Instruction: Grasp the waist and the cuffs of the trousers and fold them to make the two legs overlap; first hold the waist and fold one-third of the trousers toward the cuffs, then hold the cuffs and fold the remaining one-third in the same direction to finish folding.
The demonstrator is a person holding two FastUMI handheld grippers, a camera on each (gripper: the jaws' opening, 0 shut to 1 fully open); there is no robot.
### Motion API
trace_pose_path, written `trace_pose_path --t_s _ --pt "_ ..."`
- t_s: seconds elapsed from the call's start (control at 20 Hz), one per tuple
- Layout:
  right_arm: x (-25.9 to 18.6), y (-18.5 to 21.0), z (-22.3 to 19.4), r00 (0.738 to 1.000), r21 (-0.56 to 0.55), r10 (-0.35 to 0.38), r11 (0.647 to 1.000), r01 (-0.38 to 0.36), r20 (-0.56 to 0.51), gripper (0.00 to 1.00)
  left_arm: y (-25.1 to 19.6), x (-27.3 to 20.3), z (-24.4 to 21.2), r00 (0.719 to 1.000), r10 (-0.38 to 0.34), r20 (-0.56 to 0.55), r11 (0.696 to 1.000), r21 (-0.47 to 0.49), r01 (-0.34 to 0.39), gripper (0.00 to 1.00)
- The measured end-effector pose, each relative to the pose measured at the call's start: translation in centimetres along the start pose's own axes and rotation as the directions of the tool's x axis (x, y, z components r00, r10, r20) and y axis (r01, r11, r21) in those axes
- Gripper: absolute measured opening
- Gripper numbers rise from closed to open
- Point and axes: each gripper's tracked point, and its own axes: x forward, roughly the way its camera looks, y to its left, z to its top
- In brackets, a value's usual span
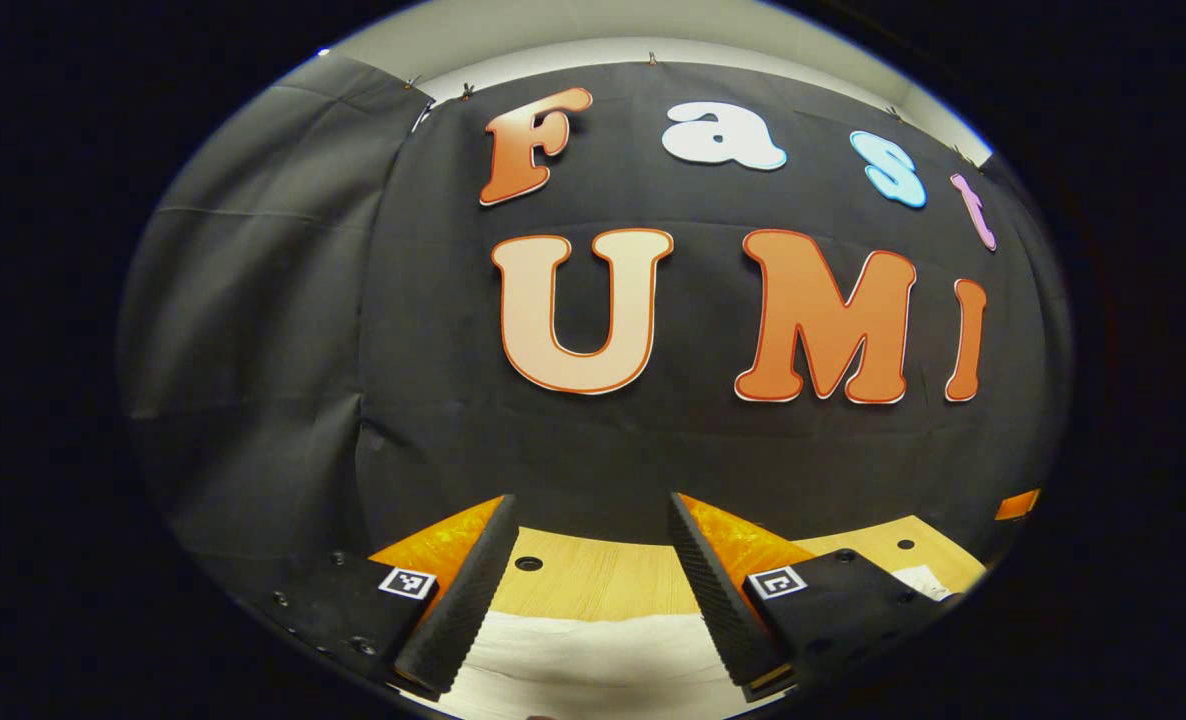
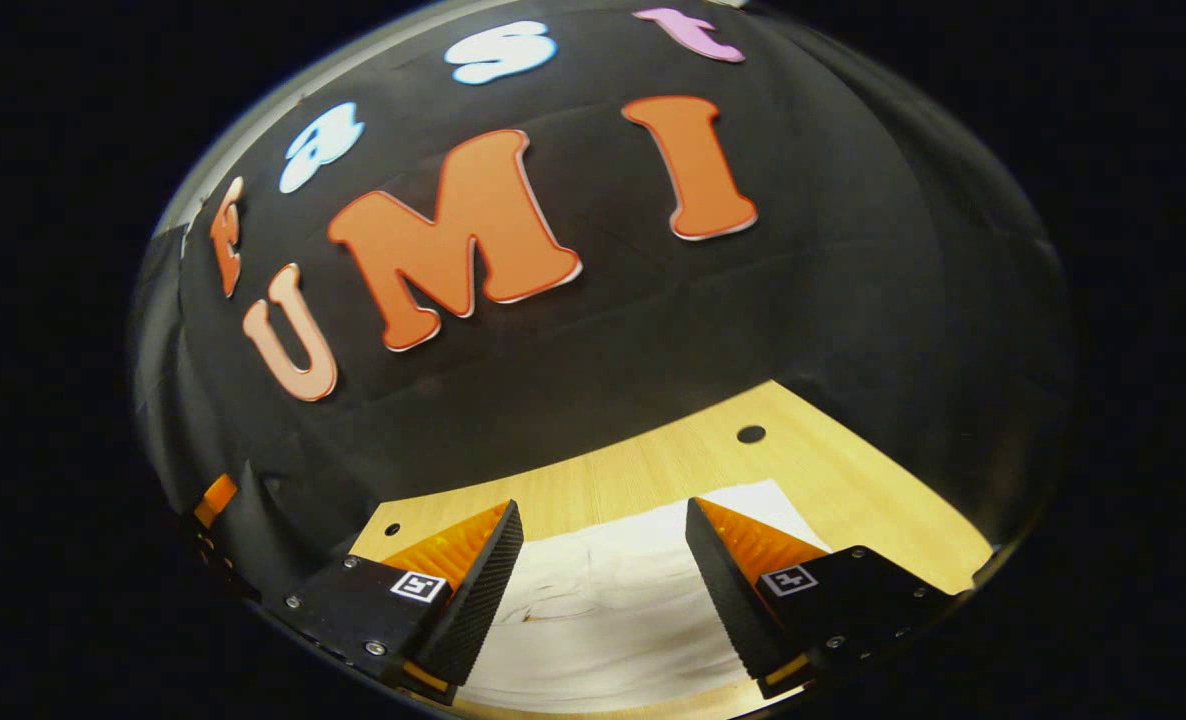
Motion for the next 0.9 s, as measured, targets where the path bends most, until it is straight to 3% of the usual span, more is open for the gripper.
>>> trace_pose_path --t_s 0.2,0.4,0.8,0.9 --pt "0.3 -5.8 -4.0 0.987 0.111 -0.113 0.986 0.125 -0.114 0.98 0.3 1.1 -0.7 0.999 -0.033 -0.017 0.999 -0.008 0.033 0.98" --pt "-0.8 -9.9 -8.6 0.953 0.223 -0.183 0.945 0.238 -0.241 0.99 1.2 1.3 -1.5 0.999 -0.033 -0.032 0.999 -0.011 0.032 0.97" --pt "-2.0 -12.9 -14.2 0.901 0.35 -0.207 0.87 0.348 -0.382 0.99 3.3 1.4 -4.4 0.995 -0.003 -0.096 1.0 0.025 0.005 0.97" --pt "-2.4 -13.6 -16.0 0.872 0.372 -0.213 0.84 0.394 -0.441 0.98 3.8 1.3 -5.2 0.993 0.007 -0.115 1.0 0.027 -0.004 0.98"
